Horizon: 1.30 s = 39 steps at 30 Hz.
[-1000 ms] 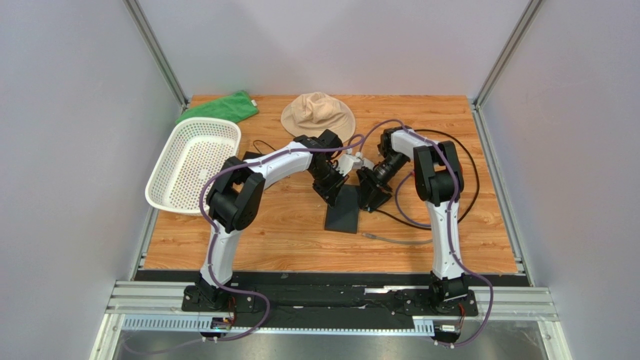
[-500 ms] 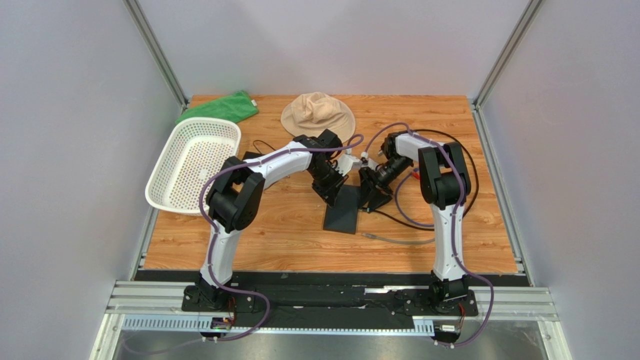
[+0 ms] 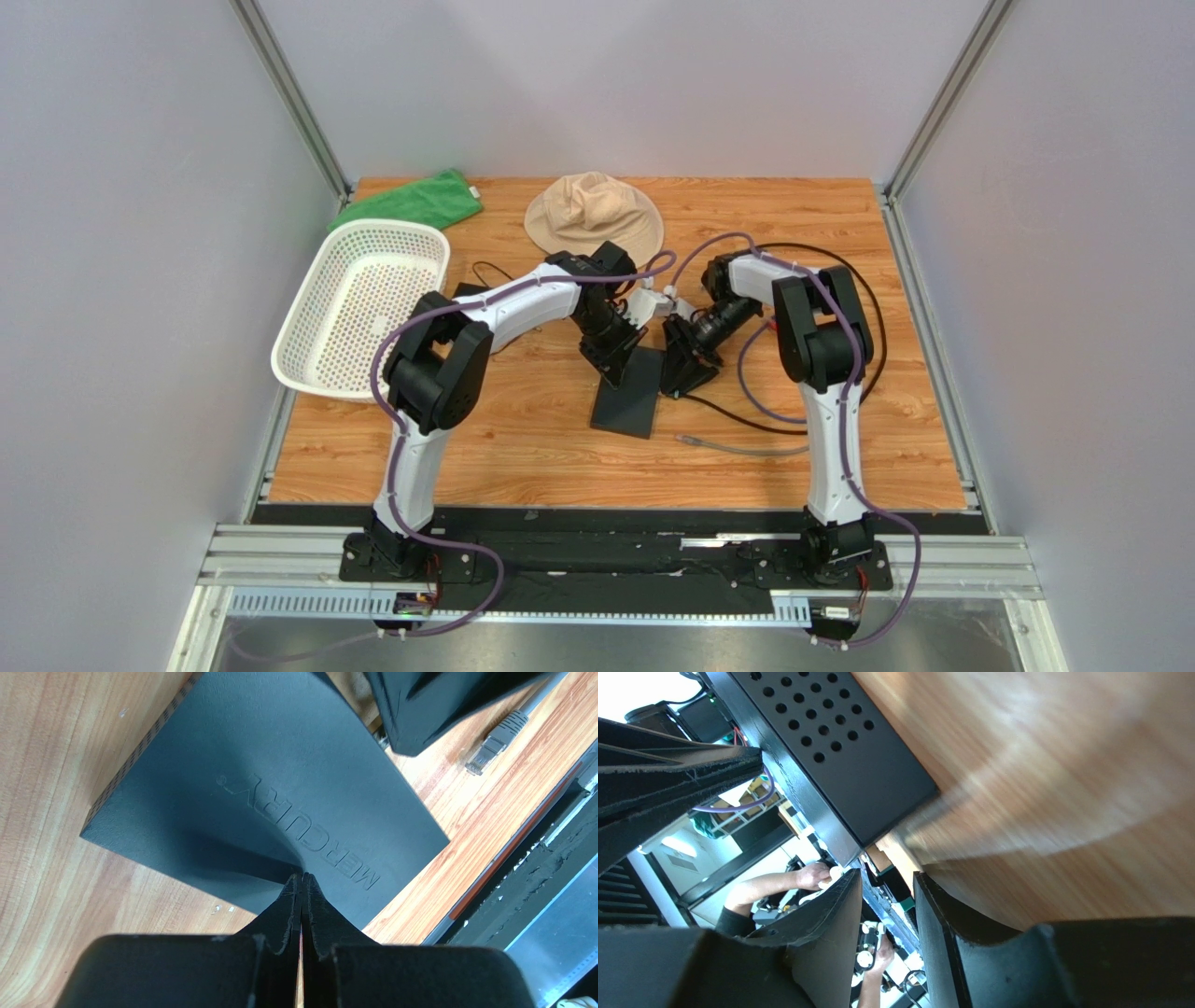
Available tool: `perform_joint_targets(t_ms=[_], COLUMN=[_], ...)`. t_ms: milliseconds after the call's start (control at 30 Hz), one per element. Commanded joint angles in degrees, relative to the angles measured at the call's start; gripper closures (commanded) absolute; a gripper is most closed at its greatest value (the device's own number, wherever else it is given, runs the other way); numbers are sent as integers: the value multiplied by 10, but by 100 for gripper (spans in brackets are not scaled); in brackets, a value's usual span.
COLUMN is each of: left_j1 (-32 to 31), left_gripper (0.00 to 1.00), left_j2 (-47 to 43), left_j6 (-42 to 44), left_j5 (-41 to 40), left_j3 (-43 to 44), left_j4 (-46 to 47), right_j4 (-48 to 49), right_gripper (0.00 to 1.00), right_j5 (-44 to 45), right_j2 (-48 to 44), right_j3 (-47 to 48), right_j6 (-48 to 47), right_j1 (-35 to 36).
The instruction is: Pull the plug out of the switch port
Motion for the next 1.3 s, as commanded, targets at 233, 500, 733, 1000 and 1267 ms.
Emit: perform_joint_targets(t_ms=[233,500,733,1000,1267], left_j1=[-2,-7,-18,-19,-15], left_gripper=[100,100,100,100,100], left_j2=[37,34,28,39,46], left_j6=[32,33,33,24,17], left_j5=[-78,-75,-24,-88,-112], left_j3=[-34,-30,-4,-63,-62], left_j4=[3,-1,-17,19,25], right_j4=[131,95,67,-19,-204], right_gripper=[73,99,100,100,100], right_j5=[140,178,192,204,176], right_j2=[51,84,108,147,155], right_j3=[-11,20,36,79,119], right_j6=[49,45,44,21,-169], right_j1=[62,87,87,76,56])
